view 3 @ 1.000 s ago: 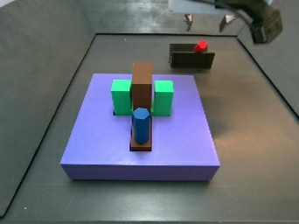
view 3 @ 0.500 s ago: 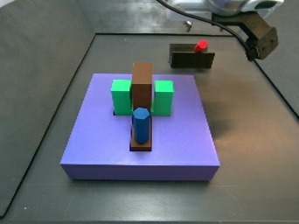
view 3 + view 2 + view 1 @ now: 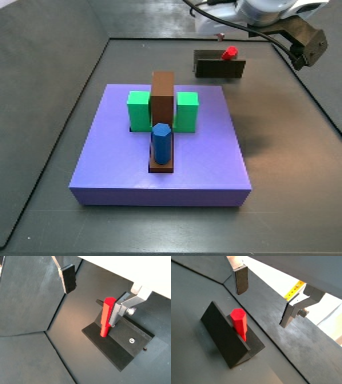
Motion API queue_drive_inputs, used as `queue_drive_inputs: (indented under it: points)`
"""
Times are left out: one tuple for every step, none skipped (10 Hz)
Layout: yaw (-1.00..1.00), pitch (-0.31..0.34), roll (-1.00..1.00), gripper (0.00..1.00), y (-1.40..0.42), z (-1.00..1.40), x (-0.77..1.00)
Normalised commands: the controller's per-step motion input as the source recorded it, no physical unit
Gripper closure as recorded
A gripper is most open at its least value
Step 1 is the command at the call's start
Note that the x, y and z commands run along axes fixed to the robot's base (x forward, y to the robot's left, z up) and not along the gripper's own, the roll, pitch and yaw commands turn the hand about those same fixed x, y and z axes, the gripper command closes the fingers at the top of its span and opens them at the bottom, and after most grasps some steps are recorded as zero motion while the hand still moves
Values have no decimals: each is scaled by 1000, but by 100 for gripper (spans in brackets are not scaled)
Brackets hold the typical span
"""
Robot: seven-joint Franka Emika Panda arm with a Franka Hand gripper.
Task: Pick up the red object. Move up. Place the red object on the fixture. Regrasp the red object. Move to above the board. Insert the red object.
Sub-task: Regrasp the red object.
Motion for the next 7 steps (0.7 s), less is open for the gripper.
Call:
queue_drive_inputs:
  points:
    - [183,-189,0,0,0,-263,0]
    - [114,-117,0,0,0,-266,-17]
    - [63,-57,0,0,0,-234,-31]
    - [43,-31,0,0,0,-280,-69]
    - [0,0,131,0,0,-303,-54]
    - [0,0,489,0,-23,-229,0]
    - [-114,40,531,0,-17,-274,9]
